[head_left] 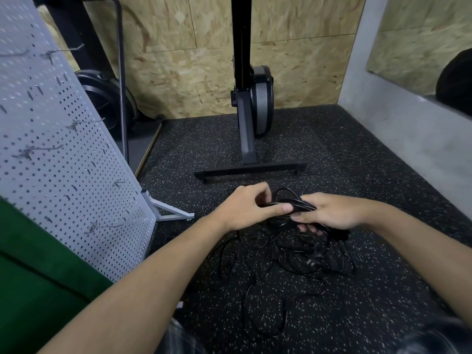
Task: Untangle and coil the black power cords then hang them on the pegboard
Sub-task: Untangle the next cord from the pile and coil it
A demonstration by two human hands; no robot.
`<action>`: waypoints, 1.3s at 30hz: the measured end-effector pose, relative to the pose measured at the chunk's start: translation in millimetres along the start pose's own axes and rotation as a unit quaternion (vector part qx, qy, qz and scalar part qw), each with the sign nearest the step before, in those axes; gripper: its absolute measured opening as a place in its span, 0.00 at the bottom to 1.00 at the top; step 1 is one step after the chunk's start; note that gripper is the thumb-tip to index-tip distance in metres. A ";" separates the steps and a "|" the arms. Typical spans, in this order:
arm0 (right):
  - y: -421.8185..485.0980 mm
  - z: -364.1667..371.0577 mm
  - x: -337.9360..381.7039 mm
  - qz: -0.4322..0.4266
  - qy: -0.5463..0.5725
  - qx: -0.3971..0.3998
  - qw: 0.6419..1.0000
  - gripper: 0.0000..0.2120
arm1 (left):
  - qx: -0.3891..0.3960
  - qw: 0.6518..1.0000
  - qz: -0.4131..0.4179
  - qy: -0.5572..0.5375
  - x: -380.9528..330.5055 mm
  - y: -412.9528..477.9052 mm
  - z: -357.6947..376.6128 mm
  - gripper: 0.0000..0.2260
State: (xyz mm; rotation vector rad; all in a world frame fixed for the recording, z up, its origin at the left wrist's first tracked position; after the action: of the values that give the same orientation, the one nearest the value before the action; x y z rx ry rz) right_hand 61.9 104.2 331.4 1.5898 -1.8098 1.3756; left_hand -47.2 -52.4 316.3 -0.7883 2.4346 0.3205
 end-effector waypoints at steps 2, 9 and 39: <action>-4.2 -8.3 2.0 -0.010 0.041 -0.013 0.999 0.11 | 0.033 0.999 -0.025 -0.029 7.7 -4.2 0.1 0.32; -17.9 -23.4 3.2 -0.018 0.268 -0.099 0.958 0.13 | 0.059 0.983 -0.145 -0.091 42.5 -14.5 13.6 0.27; 21.7 -15.2 -6.5 -0.068 0.398 -0.379 0.833 0.52 | -0.247 0.896 -0.198 -0.311 -17.9 -1.7 -2.6 0.08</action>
State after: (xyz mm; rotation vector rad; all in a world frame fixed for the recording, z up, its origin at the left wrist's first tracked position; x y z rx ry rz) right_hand 39.5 118.0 324.2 0.5660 -1.3787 0.8500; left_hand -35.2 -46.4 328.5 -1.1560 1.5565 0.8957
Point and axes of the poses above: each hand's wrist, its own y-axis towards the middle knuckle, its own z-axis out of the palm, x = y × z, the point moved 5 cm from there along y, towards the middle knuckle, and after that the axes turned 10 degrees about y, right-handed, at the moved point
